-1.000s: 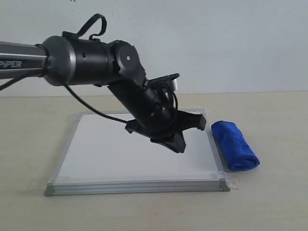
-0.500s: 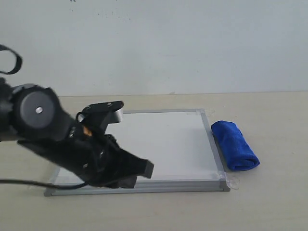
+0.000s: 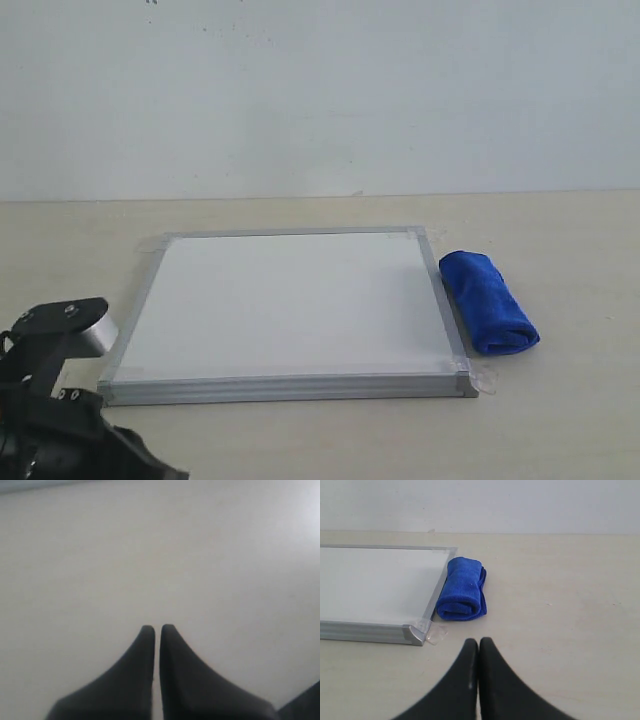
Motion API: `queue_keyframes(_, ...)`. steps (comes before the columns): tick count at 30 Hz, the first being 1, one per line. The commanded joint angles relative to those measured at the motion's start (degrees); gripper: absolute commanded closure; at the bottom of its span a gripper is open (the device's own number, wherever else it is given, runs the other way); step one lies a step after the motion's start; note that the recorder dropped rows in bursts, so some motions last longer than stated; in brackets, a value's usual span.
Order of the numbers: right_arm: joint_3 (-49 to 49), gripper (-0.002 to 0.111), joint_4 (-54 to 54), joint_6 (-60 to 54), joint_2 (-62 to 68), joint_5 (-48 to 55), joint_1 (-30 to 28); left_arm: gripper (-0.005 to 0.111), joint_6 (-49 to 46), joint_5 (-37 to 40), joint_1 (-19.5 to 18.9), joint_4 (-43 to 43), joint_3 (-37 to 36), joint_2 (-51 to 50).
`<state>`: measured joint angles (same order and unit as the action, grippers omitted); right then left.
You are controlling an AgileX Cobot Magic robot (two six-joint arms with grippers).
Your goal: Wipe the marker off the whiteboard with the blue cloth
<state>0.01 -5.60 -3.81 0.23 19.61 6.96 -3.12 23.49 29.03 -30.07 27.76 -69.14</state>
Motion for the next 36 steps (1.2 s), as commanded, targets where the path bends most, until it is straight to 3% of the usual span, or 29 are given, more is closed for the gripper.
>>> queue_keyframes(1, -0.01, 0.108, -0.02, -0.02, -0.23, -0.50, -0.10, 0.103, 0.14, 3.39, 0.18, -0.88, -0.74, 3.55)
queue_keyframes(7, -0.01, 0.108, -0.02, -0.02, -0.23, -0.50, -0.10, 0.103, -0.10, 1.45, 0.18, -0.14, -0.63, 4.07)
queue_keyframes(12, -0.01, 0.108, -0.02, -0.02, -0.23, -0.50, -0.10, 0.103, -13.17, 5.82, 0.18, 5.13, -0.12, 4.18)
queue_keyframes(15, -0.01, 0.108, -0.02, -0.02, -0.23, -0.50, -0.10, 0.103, -13.18, 5.21, 0.07, 10.06, -0.12, 10.18)
queue_keyframes(18, -0.01, 0.108, -0.02, -0.02, -0.23, -0.50, -0.10, 0.103, -13.18, -1.72, -0.04, 12.34, -0.12, 20.90)
queue_keyframes(21, -0.01, 0.108, -0.02, -0.02, -0.23, -0.50, -0.10, 0.103, -13.18, -6.54, -2.45, 11.81, -0.34, 29.01)
queue_keyframes(31, -0.01, 0.108, -0.02, -0.02, -0.23, -0.50, -0.10, 0.103, -16.38, -6.82, -16.71, 11.72, -6.38, 51.17)
queue_keyframes(36, -0.01, 0.108, -0.02, -0.02, -0.23, -0.50, -0.10, 0.103, -17.47, -7.77, -21.92, 11.72, -9.19, 59.61)
